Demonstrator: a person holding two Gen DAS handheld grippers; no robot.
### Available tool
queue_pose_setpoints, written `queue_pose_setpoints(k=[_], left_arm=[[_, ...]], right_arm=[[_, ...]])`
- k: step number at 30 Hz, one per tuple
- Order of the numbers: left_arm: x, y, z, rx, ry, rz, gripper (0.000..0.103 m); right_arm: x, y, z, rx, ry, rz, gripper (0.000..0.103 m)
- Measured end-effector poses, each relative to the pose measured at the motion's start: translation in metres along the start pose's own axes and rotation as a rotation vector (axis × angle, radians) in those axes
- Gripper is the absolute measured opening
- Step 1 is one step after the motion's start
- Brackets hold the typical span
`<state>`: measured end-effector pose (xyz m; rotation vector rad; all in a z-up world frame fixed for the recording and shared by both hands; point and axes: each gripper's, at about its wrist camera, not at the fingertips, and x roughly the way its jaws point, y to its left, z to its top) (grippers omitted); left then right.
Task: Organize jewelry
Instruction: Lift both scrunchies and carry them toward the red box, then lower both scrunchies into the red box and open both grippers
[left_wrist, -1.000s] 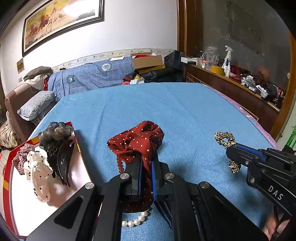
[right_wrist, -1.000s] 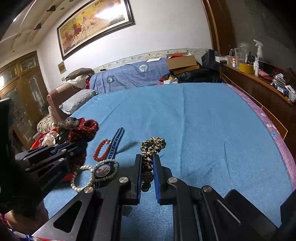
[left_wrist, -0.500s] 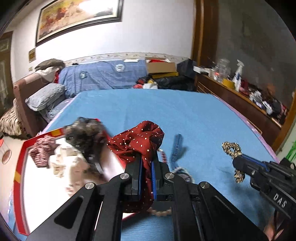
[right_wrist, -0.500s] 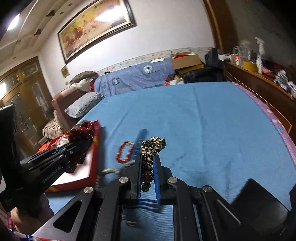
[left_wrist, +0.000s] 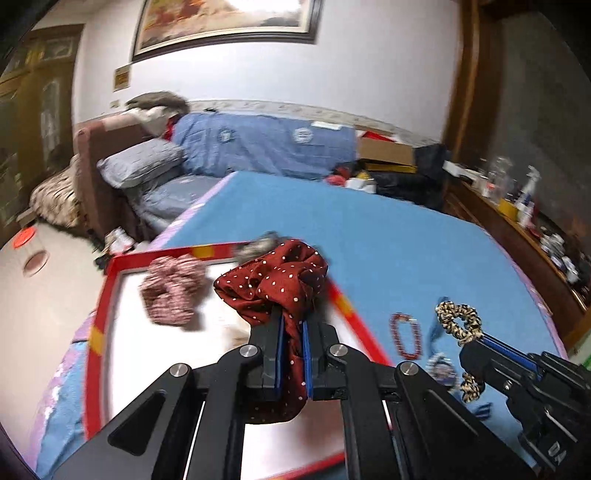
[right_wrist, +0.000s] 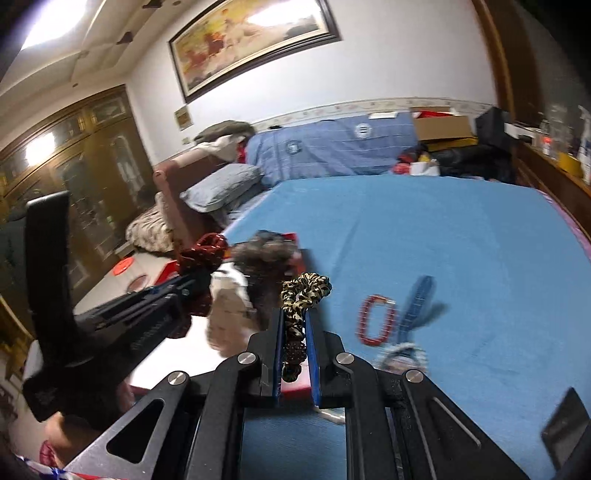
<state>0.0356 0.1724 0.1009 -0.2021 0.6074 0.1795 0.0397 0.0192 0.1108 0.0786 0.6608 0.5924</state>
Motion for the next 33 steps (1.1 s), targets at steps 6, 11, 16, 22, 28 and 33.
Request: queue_pose_setpoints(k=[6, 11, 16, 22, 28, 33], left_arm=[[0.011, 0.033, -0.005, -0.068, 0.057, 0.104, 0.008], [0.025, 0.048, -0.008, -0.125, 0.122, 0.172, 0.008], [0.034, 0.052, -0.014, -0.127, 0.164, 0.199, 0.008], [0.042, 0.058, -0.016, -0.134, 0.184, 0.21, 0.008], [0.048, 0.057, -0.018, -0.13, 0.202, 0.212, 0.008], [0.052, 0.058, -0.02, -0.127, 0.21, 0.214, 0.008]], right_arm=[[0.041, 0.029, -0.005, -0.009, 0.071, 0.088, 0.013], [0.076, 0.042, -0.014, -0.019, 0.143, 0.122, 0.013], [0.1, 0.038, -0.011, -0.013, 0.174, 0.112, 0.014], [0.112, 0.035, -0.007, -0.01, 0.174, 0.1, 0.014], [0.115, 0.036, -0.01, -0.022, 0.175, 0.081, 0.014], [0.114, 0.035, -0.015, -0.022, 0.178, 0.076, 0.014]])
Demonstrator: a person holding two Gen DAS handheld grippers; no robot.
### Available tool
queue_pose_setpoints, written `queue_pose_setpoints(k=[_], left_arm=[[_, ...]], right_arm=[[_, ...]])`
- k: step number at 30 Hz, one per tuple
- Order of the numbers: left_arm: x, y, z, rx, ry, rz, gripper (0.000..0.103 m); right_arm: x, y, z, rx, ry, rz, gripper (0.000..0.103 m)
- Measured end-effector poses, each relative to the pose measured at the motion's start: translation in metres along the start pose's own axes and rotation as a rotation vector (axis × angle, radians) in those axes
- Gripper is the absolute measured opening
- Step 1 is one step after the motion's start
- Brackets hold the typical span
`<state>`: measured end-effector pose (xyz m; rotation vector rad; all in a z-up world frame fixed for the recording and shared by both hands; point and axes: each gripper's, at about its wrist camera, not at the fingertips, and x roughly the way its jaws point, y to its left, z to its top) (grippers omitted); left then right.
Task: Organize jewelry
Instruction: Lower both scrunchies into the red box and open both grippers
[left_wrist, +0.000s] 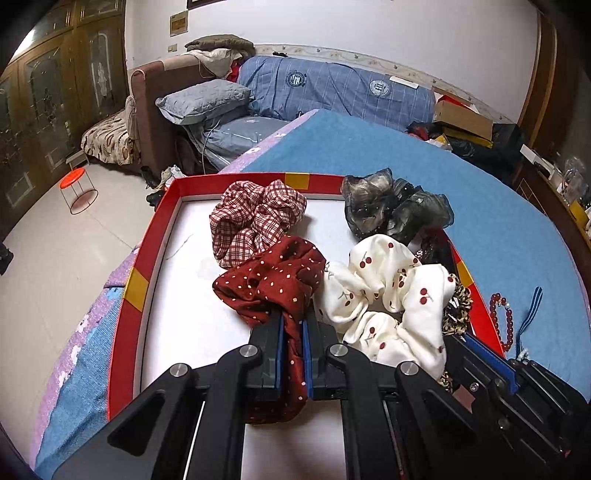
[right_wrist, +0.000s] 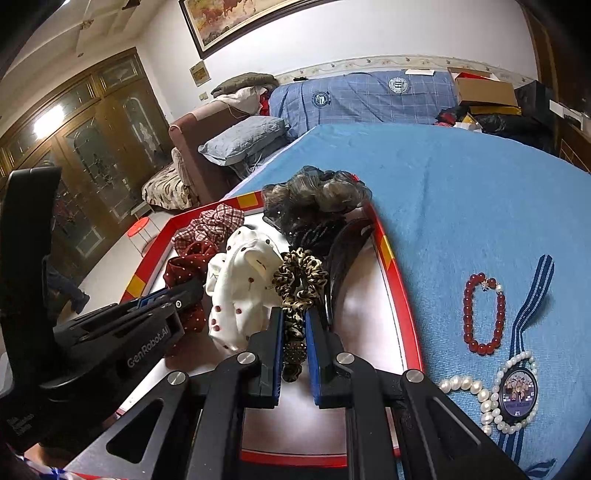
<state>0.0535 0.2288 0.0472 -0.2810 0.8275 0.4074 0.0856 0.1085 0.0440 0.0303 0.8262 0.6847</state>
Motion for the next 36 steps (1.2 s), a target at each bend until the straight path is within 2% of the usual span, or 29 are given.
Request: queue_pose_setpoints(k=[21, 27, 30, 32, 34, 36], left_arm=[[0.003, -0.005, -0.001, 0.015, 0.009, 0.013, 0.008], [0.004, -0.004, -0.002, 0.014, 0.012, 0.007, 0.011], [0.004, -0.003, -0.003, 0.015, 0.01, 0.009, 0.016], [0.004, -0.002, -0.004, 0.009, 0.007, 0.004, 0.026], [0.002, -0.001, -0.004, 0.006, -0.002, 0.012, 0.031], [0.002, 0.0, -0.004, 0.002, -0.004, 0.009, 0.031]], right_arm=[[0.002, 0.001, -0.005, -0.001, 0.007, 0.005, 0.015], [0.001, -0.001, -0.005, 0.001, 0.008, 0.015, 0.016], [-0.001, -0.001, -0.005, 0.002, 0.01, 0.02, 0.021], [-0.004, -0.002, -0.004, 0.005, 0.006, 0.026, 0.025], [-0.007, -0.002, -0.004, 0.006, -0.001, 0.027, 0.029], [-0.011, -0.002, -0.003, 0.015, -0.012, 0.028, 0.03]])
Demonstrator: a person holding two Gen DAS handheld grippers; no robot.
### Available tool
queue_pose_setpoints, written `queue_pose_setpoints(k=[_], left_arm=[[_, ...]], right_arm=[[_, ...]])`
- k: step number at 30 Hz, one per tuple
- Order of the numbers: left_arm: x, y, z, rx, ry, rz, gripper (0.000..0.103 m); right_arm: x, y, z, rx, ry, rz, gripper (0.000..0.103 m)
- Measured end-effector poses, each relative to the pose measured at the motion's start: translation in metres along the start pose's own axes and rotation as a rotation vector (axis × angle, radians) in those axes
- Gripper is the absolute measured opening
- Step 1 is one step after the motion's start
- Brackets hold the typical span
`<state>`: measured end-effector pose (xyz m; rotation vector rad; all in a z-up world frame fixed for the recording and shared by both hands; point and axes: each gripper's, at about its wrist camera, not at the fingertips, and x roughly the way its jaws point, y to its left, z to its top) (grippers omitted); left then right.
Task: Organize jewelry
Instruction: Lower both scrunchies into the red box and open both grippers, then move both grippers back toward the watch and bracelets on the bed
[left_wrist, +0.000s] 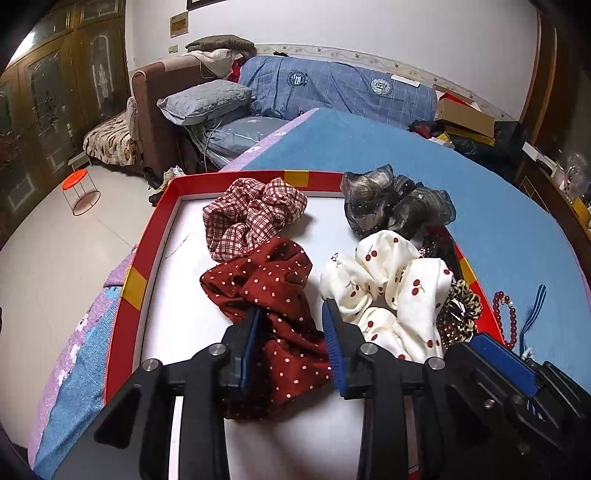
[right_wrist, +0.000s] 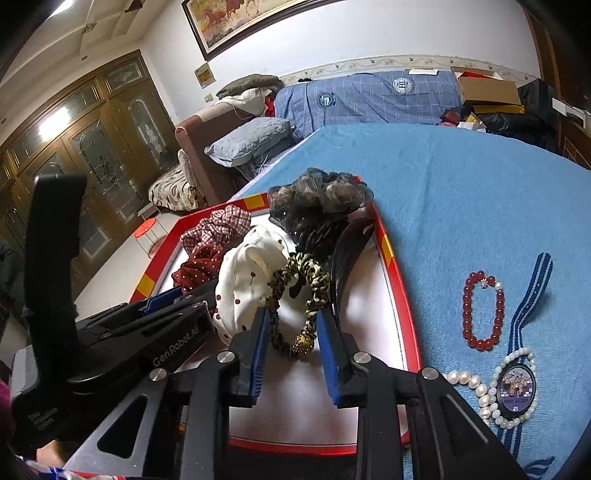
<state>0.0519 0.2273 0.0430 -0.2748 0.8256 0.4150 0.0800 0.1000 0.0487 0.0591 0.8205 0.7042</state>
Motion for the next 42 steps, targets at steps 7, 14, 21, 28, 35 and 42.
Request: queue_pose_setpoints(k=[7, 14, 21, 28, 35, 42], left_arm=[[-0.007, -0.002, 0.001, 0.003, -0.03, 0.001, 0.039], [-0.041, -0.012, 0.001, 0.027, -0.173, -0.074, 0.042], [-0.061, -0.034, -0.003, 0.108, -0.224, -0.217, 0.042], [-0.059, -0.072, -0.016, 0.219, -0.134, -0.396, 0.042], [-0.058, -0.097, -0.026, 0.256, -0.1, -0.43, 0.042], [-0.056, -0.092, -0.029, 0.255, -0.107, -0.403, 0.042]], right_arm=[[-0.023, -0.005, 0.005, 0.026, -0.046, 0.023, 0.03], [-0.081, -0.035, 0.005, 0.06, -0.147, 0.008, 0.03], [-0.135, -0.115, -0.033, 0.163, -0.184, -0.13, 0.031], [-0.136, -0.153, -0.063, 0.204, -0.024, -0.081, 0.031], [-0.115, -0.118, -0.065, 0.063, 0.054, -0.053, 0.044], [-0.078, -0.113, -0.057, 0.066, 0.141, -0.161, 0.057]])
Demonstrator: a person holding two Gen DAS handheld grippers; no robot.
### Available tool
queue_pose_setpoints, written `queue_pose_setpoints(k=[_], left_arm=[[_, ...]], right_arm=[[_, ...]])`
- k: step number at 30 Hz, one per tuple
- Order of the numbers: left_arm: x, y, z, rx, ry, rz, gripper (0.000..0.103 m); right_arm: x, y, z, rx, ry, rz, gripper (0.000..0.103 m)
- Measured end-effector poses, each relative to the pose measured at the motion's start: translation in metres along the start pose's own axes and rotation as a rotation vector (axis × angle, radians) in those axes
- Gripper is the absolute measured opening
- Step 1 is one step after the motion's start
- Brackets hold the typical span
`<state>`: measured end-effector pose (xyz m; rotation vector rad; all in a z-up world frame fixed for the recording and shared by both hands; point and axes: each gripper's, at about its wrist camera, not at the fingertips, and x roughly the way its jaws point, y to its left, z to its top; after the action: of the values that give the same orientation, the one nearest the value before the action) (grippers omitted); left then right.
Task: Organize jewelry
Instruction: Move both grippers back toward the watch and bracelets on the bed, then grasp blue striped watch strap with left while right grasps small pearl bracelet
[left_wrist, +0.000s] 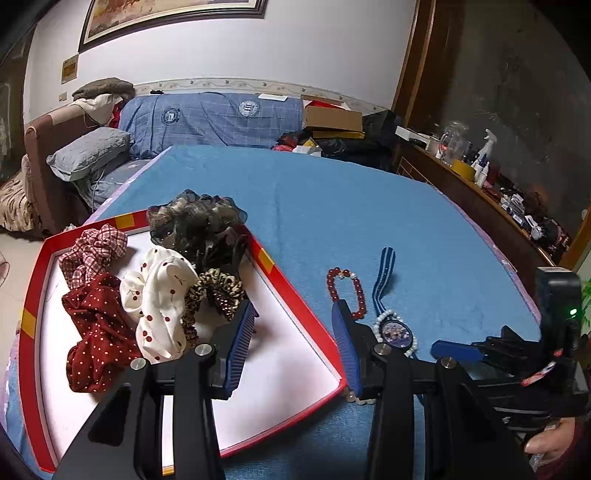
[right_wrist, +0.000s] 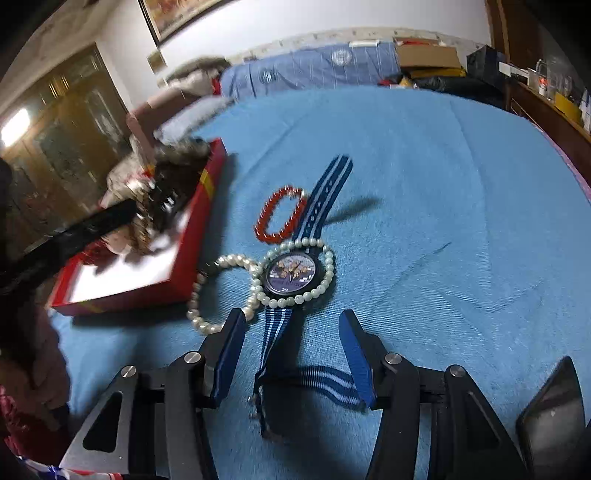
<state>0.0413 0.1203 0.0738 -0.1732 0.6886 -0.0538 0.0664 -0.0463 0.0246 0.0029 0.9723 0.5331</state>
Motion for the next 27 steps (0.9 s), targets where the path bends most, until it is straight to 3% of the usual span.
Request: queue_pose_setpoints(k=[7, 8, 9, 10, 12, 13, 15, 17, 22, 25, 27], left_arm=[[0.001, -0.003, -0.001, 0.024, -0.001, 0.011, 0.042], [0.001, -0.003, -0.001, 0.03, -0.002, 0.012, 0.042], [0.002, -0.004, -0.001, 0.033, -0.002, 0.016, 0.042], [0.002, -0.005, -0.001, 0.035, -0.002, 0.019, 0.042], [0.004, -0.004, -0.002, 0.032, 0.003, 0.019, 0.042], [0.005, -0.004, -0.002, 0.03, 0.005, 0.019, 0.042], [0.007, -0.004, -0.003, 0.033, 0.01, 0.019, 0.042], [0.008, -0.007, -0.003, 0.042, 0.01, 0.02, 0.042], [0.011, -0.019, -0.006, 0.063, 0.038, -0.025, 0.042], [0.01, -0.031, -0.006, 0.087, 0.046, -0.04, 0.042], [0.009, -0.039, -0.004, 0.109, 0.04, -0.031, 0.042]], right_arm=[[0.023, 0.016, 0.007, -0.115, -0.002, -0.172, 0.055], [0.024, 0.015, 0.01, -0.117, -0.011, -0.168, 0.051], [0.025, 0.013, 0.012, -0.11, -0.008, -0.148, 0.033], [0.024, 0.009, 0.013, -0.093, -0.008, -0.143, 0.028], [0.013, -0.005, 0.014, -0.033, -0.044, -0.173, 0.027], [0.008, -0.017, 0.015, 0.031, -0.044, -0.12, 0.027], [-0.007, -0.058, 0.013, 0.243, -0.062, 0.102, 0.027], [-0.028, -0.095, 0.009, 0.419, -0.144, 0.261, 0.027], [-0.051, -0.128, 0.003, 0.523, -0.215, 0.316, 0.024], [-0.06, -0.137, 0.003, 0.574, -0.259, 0.506, 0.02], [-0.072, -0.132, 0.005, 0.522, -0.284, 0.403, 0.02]])
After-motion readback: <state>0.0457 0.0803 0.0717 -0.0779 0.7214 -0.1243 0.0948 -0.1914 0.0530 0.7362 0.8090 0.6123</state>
